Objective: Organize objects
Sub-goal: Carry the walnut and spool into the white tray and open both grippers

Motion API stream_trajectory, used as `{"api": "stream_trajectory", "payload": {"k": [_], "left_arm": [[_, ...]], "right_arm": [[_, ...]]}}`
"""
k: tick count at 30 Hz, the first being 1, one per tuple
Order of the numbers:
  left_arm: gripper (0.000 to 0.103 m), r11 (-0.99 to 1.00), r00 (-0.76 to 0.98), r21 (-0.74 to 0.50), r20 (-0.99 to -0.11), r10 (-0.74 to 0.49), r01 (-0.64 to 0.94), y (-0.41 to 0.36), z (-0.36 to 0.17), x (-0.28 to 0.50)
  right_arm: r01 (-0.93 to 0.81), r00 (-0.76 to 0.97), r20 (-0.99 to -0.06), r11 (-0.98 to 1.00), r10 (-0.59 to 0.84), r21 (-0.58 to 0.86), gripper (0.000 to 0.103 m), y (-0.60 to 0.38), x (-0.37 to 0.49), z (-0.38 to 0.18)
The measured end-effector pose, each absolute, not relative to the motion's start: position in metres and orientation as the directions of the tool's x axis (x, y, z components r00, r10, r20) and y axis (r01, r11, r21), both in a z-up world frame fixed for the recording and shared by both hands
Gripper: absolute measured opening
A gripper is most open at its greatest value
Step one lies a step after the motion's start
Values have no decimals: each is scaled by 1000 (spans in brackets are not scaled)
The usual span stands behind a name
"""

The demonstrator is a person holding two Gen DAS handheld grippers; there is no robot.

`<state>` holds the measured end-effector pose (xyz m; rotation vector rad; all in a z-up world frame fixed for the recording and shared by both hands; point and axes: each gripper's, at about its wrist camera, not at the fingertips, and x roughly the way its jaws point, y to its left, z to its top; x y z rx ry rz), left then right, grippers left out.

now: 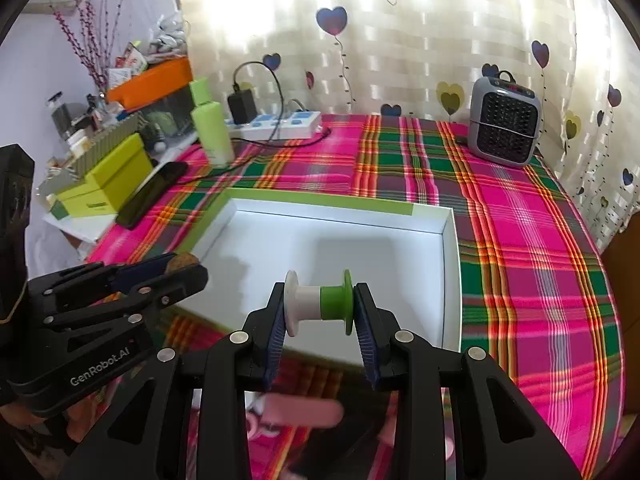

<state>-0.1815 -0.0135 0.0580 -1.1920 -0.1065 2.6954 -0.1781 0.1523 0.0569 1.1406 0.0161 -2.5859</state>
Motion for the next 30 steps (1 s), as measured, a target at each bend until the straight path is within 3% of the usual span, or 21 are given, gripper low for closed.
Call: {"api": "stream_trajectory", "payload": {"k": [20, 30], "left_arm": [[27, -982, -586, -122, -789, 183, -142, -9, 32, -261], [27, -984, -569, -119, -803, 176, -136, -8, 21, -273]], "right_arm": [[285, -532, -821, -957, -205, 54, 34, 140, -264, 24], [284, -536, -824, -958, -185, 30, 34, 137, -274, 18]]}}
